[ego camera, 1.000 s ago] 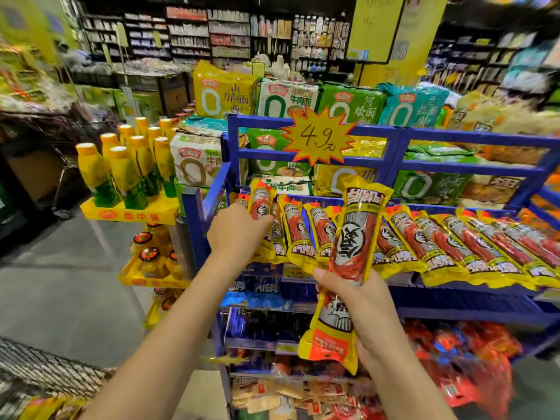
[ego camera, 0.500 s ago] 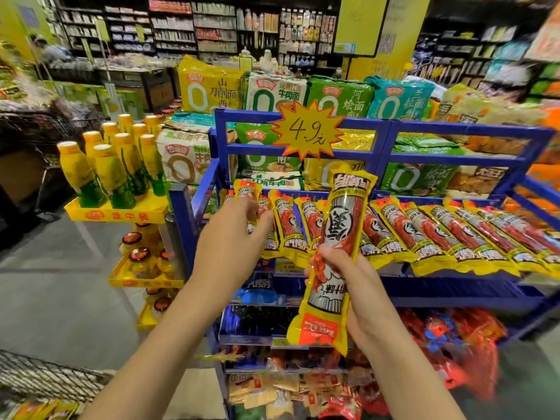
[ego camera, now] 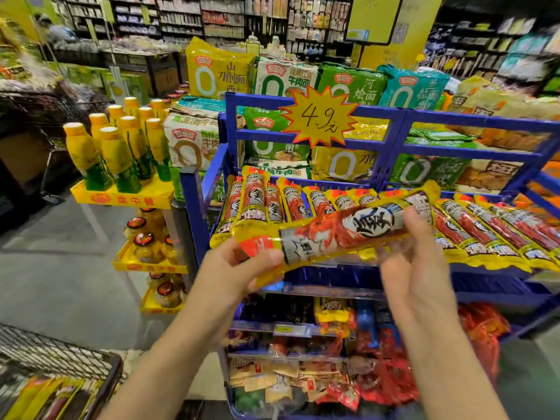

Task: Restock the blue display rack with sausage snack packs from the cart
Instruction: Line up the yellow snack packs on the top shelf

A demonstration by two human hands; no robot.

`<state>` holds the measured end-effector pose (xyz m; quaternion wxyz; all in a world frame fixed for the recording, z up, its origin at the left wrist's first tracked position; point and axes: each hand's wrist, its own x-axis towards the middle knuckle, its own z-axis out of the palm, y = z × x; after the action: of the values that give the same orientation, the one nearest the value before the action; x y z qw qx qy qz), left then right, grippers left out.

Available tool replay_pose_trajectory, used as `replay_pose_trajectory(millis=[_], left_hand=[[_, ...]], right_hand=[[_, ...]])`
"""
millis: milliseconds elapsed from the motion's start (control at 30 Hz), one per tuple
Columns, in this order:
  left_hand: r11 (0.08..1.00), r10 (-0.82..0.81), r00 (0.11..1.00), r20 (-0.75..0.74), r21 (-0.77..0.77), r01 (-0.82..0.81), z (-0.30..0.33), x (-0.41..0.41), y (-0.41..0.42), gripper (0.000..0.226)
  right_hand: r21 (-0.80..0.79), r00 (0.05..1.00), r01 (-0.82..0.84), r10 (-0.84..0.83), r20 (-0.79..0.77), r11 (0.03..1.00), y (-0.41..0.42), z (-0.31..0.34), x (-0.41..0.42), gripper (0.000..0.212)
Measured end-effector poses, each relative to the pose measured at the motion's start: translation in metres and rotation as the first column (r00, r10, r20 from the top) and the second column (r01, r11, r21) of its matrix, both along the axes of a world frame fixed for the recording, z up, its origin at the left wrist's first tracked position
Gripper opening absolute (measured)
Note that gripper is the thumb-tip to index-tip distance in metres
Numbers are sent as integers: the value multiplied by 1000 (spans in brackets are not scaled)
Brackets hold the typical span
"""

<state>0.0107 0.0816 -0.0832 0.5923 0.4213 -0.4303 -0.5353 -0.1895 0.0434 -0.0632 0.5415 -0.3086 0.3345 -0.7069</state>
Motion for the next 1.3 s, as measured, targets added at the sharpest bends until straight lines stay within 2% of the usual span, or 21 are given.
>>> replay_pose_trajectory(millis=[67, 133, 200, 233, 300, 333, 367, 433, 533, 600, 633, 667, 733, 767, 833, 900, 1000, 1133, 1300], left_hand=[[999, 33, 999, -37, -25, -34, 9, 10, -4, 24], [994, 33, 999, -38, -100, -37, 19, 18, -8, 28], [988, 33, 999, -10, -153, -34, 29, 22, -12, 26], [984, 35, 999, 17, -175, -32, 33, 23, -14, 24], [977, 43, 997, 69, -210, -27, 40, 24, -19, 22], [975, 44, 996, 84, -221, -24, 43, 25, -21, 22], [972, 44, 995, 94, -232, -21, 46, 25, -23, 23], [968, 49, 992, 119, -251, -18, 49, 25, -27, 22], [968, 105, 988, 113, -240, -75, 51, 24, -33, 22], [946, 211, 971, 113, -273, -174, 52, 28, -33, 24], [909, 324, 931, 169, -329, -257, 51, 32, -32, 24], [848, 464, 849, 255, -404, -342, 46, 37, -30, 24], [706, 695, 593, 408, -546, -451, 29, 46, -29, 32], [666, 743, 492, 454, -578, -473, 17, 48, -29, 38], [680, 733, 417, 538, -574, -456, -7, 47, -31, 56], [739, 673, 429, 603, -523, -425, -26, 45, -35, 71], [777, 626, 471, 621, -448, -441, -41, 46, -40, 77], [794, 607, 532, 590, -418, -442, -42, 56, -49, 71], [787, 615, 526, 587, -420, -452, -45, 66, -65, 50]], right_hand=[[-44, 961, 253, -256, -108, 966, 2, -2, -13, 70], [-229, 831, 367, -429, -355, 902, 9, -2, -24, 78], [-415, 585, 206, -452, -674, 886, 17, 4, -30, 65], [-403, 446, 66, -388, -807, 913, 20, 8, -31, 58], [-205, 241, -196, -156, -958, 959, 25, 14, -28, 51], [-95, 203, -292, -35, -979, 952, 26, 15, -24, 47], [-8, 214, -363, 75, -974, 932, 27, 13, -21, 42], [57, 281, -429, 193, -940, 902, 29, 8, -15, 38], [52, 371, -448, 238, -898, 893, 27, 4, -5, 38], [16, 482, -406, 229, -846, 914, 19, 3, 2, 38], [-3, 560, -349, 206, -802, 937, 13, 5, 4, 31], [-13, 630, -284, 176, -757, 959, 4, 7, 8, 23], [-4, 681, -167, 113, -723, 986, -14, 13, 16, 23], [17, 661, -118, 91, -745, 993, -24, 15, 21, 28], [61, 594, -59, 84, -800, 996, -44, 21, 36, 28], [93, 529, -46, 103, -842, 995, -62, 23, 53, 22], [178, 448, -35, 175, -877, 983, -78, 21, 77, 33], [215, 352, -53, 219, -910, 975, -85, 15, 86, 35], [287, 78, -141, 299, -951, 948, -81, 17, 88, 61]])
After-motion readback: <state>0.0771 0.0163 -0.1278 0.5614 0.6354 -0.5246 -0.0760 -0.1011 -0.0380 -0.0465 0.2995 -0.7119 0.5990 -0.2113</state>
